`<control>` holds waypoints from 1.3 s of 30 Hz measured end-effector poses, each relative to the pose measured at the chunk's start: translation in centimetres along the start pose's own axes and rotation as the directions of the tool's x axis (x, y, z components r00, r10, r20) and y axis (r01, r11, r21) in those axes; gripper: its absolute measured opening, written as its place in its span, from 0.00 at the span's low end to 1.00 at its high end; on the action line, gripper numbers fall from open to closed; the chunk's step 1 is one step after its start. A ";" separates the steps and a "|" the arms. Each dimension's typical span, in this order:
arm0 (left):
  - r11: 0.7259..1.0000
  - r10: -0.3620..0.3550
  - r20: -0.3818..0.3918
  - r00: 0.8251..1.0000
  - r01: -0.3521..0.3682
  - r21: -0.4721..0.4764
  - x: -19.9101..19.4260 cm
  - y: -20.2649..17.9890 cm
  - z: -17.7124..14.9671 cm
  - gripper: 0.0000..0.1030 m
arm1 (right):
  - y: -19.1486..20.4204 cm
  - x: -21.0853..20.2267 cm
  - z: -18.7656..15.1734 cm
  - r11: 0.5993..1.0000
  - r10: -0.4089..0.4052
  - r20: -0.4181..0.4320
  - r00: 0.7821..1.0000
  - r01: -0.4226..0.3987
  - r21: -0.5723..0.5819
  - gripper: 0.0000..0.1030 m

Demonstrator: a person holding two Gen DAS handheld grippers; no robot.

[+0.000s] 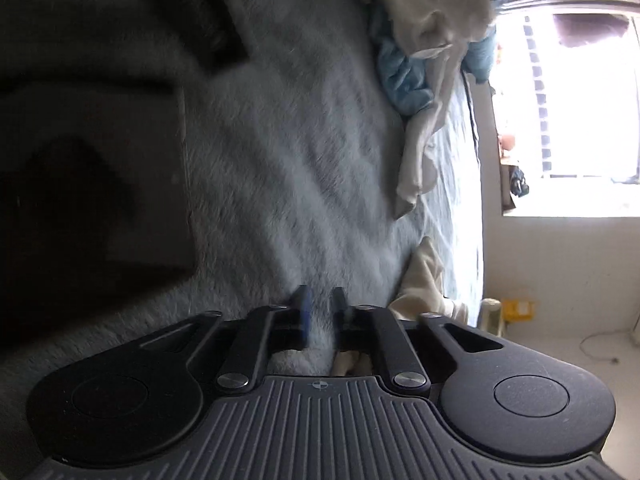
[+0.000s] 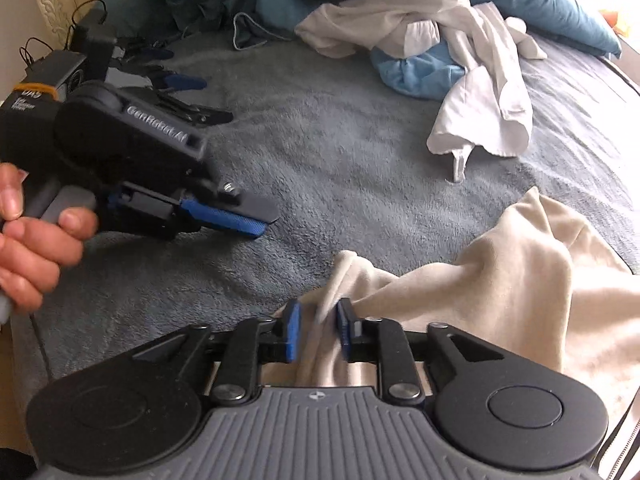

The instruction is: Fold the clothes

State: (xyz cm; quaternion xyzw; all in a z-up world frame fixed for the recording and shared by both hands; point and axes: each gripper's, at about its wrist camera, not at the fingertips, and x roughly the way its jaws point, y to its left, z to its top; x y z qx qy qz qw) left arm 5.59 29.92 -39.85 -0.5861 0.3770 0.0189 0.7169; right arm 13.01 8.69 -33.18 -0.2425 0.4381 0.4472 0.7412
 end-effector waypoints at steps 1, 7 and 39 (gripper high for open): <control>1.000 -0.002 -0.005 1.000 0.002 0.021 0.2 -0.5 0.1 0.24 | 0.0 -0.6 0.1 1.000 0.003 0.009 1.000 -0.003 0.002 0.34; 0.992 -0.030 -0.066 0.997 0.038 0.122 3.2 -2.9 0.1 0.34 | -4.7 -5.1 1.4 0.990 -0.049 0.087 0.995 0.037 0.133 0.43; 0.985 0.040 -0.122 0.992 -0.018 0.172 4.9 -6.6 -5.0 0.31 | -22.4 3.2 4.9 0.809 0.306 -0.195 0.932 -0.146 0.569 0.47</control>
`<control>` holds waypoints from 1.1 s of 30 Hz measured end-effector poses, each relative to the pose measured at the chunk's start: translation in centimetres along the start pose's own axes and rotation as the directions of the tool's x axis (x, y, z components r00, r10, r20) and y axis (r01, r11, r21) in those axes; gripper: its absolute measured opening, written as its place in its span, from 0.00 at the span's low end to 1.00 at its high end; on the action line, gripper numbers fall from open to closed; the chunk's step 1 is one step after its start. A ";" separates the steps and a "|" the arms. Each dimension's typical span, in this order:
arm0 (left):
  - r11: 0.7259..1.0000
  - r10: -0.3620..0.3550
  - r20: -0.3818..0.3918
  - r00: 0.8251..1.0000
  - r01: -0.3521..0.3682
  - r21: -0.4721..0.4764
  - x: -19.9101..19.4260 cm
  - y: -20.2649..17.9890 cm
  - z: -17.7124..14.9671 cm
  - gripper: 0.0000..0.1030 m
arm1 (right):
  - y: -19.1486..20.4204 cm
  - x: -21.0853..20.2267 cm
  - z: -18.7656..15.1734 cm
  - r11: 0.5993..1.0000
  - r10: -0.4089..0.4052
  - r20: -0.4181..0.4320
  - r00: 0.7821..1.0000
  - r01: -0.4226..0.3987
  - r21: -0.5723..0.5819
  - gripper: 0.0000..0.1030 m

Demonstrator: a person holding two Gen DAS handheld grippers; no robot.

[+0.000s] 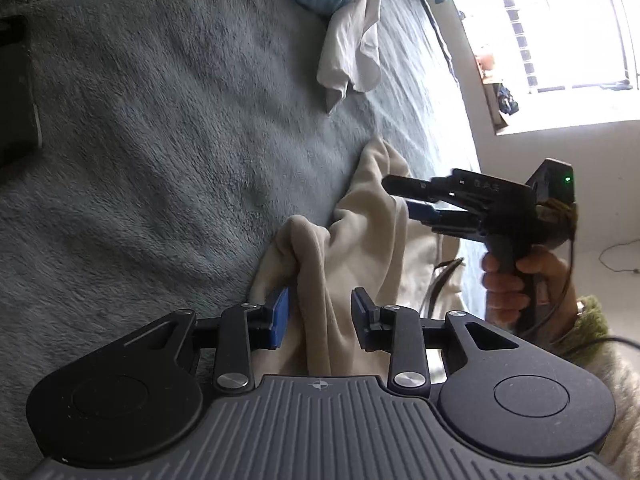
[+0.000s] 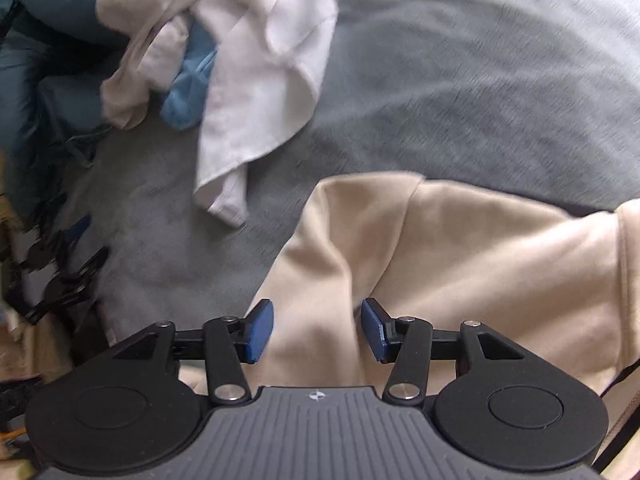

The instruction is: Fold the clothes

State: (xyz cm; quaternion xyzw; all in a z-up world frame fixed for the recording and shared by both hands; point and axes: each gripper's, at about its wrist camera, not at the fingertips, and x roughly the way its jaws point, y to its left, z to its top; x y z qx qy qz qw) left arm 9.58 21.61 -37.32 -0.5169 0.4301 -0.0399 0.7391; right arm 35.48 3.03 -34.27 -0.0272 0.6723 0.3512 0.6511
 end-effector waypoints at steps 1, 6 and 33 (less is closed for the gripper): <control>1.000 0.001 0.003 1.000 -0.001 -0.005 0.4 0.0 0.1 0.31 | -0.2 0.0 -0.1 1.000 0.024 -0.016 1.000 -0.024 0.008 0.38; 0.996 -0.070 0.066 0.995 0.074 -0.055 0.8 0.7 0.8 0.06 | -1.8 -1.2 -1.3 0.979 0.175 0.056 0.983 -0.179 0.093 0.08; 0.887 -0.220 0.192 0.956 0.278 -0.369 2.1 6.2 1.4 0.07 | -6.4 3.5 -1.3 0.838 0.448 0.177 0.876 -0.480 0.260 0.11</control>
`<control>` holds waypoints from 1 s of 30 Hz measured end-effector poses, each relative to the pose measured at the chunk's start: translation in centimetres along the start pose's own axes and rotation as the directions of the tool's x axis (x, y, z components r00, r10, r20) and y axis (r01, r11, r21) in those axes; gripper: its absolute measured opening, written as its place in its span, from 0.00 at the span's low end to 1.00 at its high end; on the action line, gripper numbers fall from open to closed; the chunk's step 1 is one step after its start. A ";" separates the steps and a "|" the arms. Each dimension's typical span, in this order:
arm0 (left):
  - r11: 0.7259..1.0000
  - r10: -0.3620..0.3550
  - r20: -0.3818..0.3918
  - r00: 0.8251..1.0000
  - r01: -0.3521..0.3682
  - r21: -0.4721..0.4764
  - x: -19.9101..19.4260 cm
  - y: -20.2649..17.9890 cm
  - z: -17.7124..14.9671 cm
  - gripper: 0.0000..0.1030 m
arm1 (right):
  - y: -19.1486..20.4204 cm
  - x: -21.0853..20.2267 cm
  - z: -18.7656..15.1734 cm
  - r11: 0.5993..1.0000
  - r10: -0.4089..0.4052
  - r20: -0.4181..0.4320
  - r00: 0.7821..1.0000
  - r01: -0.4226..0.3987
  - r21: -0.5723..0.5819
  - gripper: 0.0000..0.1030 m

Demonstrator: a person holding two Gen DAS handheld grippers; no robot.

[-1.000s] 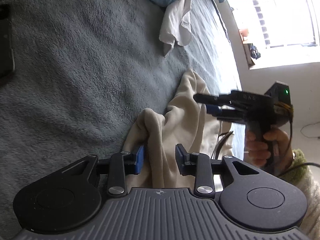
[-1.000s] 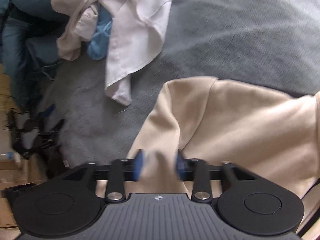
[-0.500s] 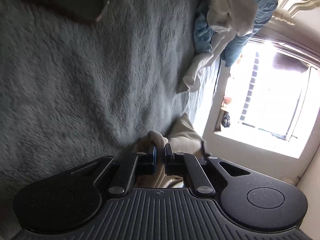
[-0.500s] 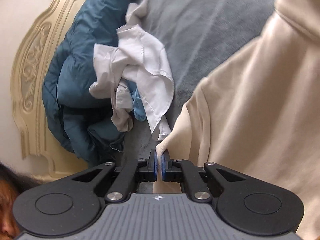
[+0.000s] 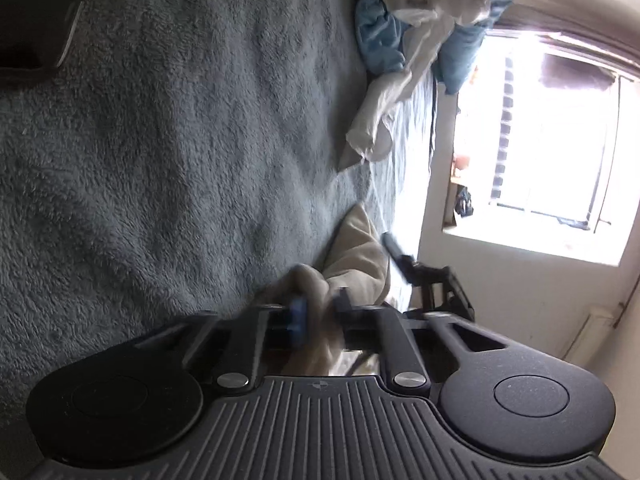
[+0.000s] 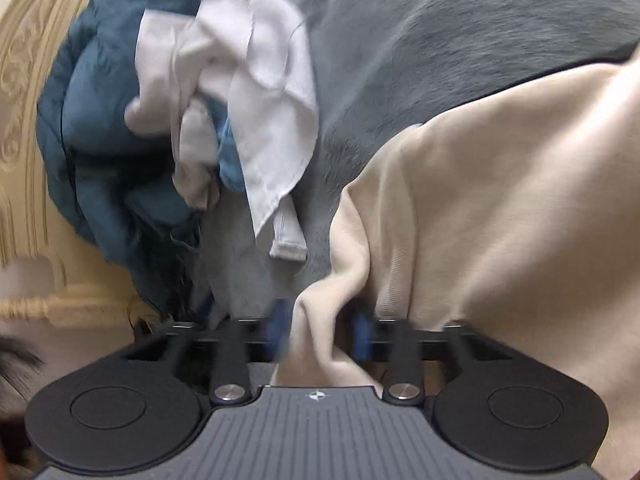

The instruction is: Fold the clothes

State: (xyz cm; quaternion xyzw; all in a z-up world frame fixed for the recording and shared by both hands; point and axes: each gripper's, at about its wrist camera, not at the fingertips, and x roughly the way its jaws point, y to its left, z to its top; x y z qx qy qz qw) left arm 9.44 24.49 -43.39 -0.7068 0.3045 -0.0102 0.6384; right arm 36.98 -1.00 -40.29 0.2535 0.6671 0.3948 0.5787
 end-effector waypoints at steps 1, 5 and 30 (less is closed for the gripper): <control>0.999 -0.003 0.024 1.000 0.004 -0.036 -0.3 0.5 -0.3 0.07 | 0.1 -0.3 -0.3 1.000 0.016 0.031 0.999 -0.016 -0.015 0.10; 0.982 -0.012 0.115 0.993 0.033 -0.185 -1.3 2.5 -1.5 0.05 | -0.3 -1.4 -2.0 0.996 0.084 0.158 0.984 -0.078 -0.045 0.07; 0.884 0.195 0.121 0.973 -0.228 0.408 -6.1 -4.1 -2.0 0.37 | 5.0 -12.2 -9.4 0.954 -0.100 0.270 0.958 0.170 -0.247 0.39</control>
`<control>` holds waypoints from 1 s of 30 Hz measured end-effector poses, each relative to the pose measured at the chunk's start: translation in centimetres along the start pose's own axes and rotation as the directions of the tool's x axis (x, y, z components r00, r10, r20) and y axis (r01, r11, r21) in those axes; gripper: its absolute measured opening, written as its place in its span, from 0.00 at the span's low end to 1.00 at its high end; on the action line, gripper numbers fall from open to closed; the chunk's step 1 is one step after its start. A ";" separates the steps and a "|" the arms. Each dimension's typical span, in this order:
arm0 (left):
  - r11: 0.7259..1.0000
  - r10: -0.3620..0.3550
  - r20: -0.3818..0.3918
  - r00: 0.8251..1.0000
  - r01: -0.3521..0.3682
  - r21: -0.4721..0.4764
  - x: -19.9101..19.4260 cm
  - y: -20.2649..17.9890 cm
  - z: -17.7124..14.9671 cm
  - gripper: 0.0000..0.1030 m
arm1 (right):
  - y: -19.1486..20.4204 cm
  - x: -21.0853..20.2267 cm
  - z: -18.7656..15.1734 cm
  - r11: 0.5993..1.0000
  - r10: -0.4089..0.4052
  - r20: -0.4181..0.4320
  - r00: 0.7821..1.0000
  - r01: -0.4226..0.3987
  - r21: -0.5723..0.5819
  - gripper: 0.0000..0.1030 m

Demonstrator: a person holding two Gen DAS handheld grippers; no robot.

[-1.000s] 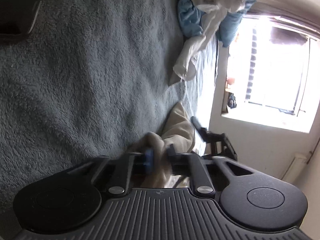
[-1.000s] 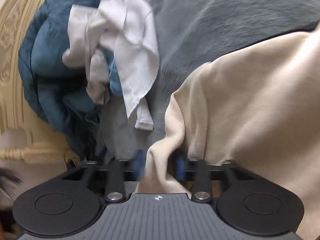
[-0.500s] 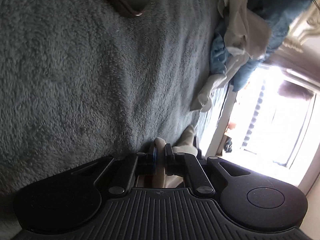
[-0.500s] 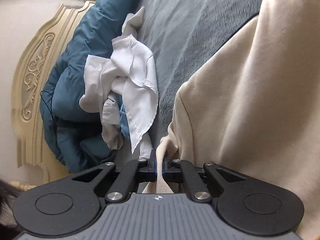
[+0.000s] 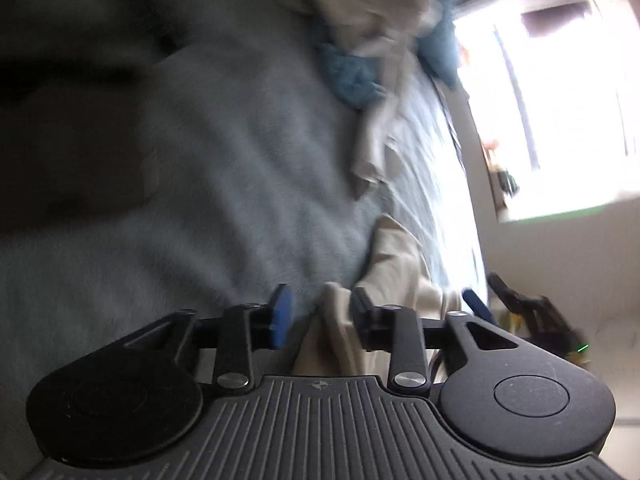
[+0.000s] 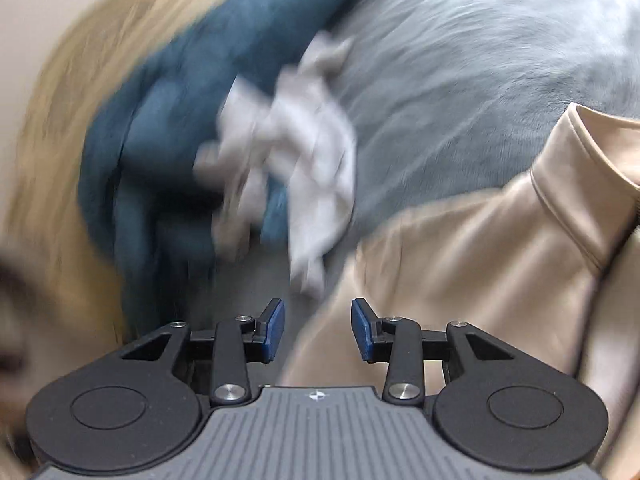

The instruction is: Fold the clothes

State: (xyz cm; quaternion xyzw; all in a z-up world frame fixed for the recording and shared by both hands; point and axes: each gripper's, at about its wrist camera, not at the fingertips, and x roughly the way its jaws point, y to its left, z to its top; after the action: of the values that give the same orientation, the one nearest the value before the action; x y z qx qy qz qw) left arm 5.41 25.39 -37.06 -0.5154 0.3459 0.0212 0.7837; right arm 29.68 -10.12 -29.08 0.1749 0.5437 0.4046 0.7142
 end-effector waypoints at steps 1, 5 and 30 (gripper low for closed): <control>0.999 0.010 -0.018 1.000 -0.009 0.044 0.4 -0.6 0.5 0.41 | 1.0 -0.8 -1.2 0.998 -0.036 -0.050 0.998 0.034 -0.053 0.39; 0.993 0.044 -0.065 0.997 -0.036 0.114 2.0 -2.3 1.9 0.47 | 4.0 -2.8 -7.7 0.954 -0.254 -0.196 0.947 0.212 -0.210 0.42; 0.900 0.288 -0.110 0.951 -0.230 0.369 -0.4 -6.0 -6.3 0.47 | -6.2 -9.6 -23.2 0.696 -0.395 -0.142 0.907 0.397 0.598 0.05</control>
State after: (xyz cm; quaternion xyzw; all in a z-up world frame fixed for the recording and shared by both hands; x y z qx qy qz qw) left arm 4.11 17.53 -33.53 -0.3160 0.4720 0.0213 0.8228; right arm 10.00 -25.72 -35.36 0.2759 0.6708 0.0424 0.6872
